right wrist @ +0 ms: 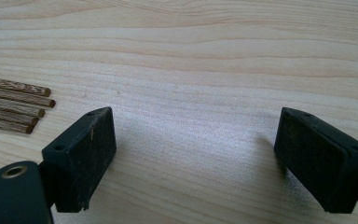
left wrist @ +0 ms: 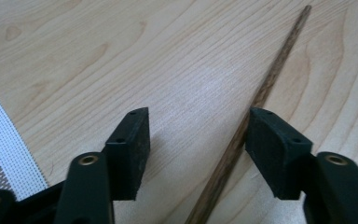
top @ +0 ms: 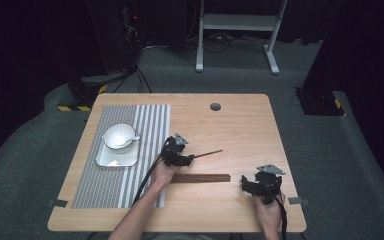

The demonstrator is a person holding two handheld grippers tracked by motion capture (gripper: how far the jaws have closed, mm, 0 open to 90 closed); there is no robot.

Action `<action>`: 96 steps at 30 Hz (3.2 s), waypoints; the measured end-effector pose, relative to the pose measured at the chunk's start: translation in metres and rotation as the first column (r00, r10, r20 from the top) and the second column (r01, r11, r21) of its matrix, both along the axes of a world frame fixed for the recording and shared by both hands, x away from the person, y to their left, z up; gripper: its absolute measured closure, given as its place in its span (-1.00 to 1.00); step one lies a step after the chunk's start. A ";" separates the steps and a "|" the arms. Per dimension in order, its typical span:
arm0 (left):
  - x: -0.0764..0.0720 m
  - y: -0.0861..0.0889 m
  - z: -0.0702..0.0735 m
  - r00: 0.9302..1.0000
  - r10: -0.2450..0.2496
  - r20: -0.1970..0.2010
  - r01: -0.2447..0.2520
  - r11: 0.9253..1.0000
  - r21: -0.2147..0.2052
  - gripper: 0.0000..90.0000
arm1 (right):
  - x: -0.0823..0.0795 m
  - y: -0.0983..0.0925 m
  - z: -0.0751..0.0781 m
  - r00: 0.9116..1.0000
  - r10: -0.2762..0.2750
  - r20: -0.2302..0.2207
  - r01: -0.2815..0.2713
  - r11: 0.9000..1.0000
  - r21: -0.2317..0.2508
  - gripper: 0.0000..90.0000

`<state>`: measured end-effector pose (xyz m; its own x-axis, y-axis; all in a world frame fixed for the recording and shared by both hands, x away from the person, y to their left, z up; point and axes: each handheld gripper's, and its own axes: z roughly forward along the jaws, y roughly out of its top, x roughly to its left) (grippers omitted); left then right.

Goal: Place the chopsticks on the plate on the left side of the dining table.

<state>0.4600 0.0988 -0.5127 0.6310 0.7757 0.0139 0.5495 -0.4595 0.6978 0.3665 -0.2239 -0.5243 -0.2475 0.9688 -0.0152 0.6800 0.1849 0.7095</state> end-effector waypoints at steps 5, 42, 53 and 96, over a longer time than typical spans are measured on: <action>0.000 -0.002 -0.001 1.000 -0.010 0.003 0.010 1.000 0.003 0.03 | 0.000 0.000 0.000 1.000 0.000 0.000 0.000 1.000 0.000 -0.73; 0.001 -0.002 -0.001 0.999 -0.031 -0.004 0.031 1.000 -0.003 0.72 | 0.000 0.000 0.000 1.000 0.001 0.000 -0.001 1.000 0.001 -0.72; 0.002 -0.002 0.002 0.999 -0.038 -0.005 0.038 0.999 0.001 0.80 | 0.000 0.001 0.000 1.000 0.003 0.000 -0.003 1.000 0.002 -0.72; -0.005 -0.008 0.004 0.987 -0.161 -0.016 0.161 0.986 -0.037 0.57 | 0.000 0.001 0.000 1.000 0.007 0.000 -0.007 1.000 0.001 -0.72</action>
<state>0.4549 0.0912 -0.5091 0.7476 0.6637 -0.0249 0.4834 -0.5180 0.7057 0.3665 -0.2229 -0.5242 -0.2542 0.9670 -0.0145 0.6784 0.1890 0.7099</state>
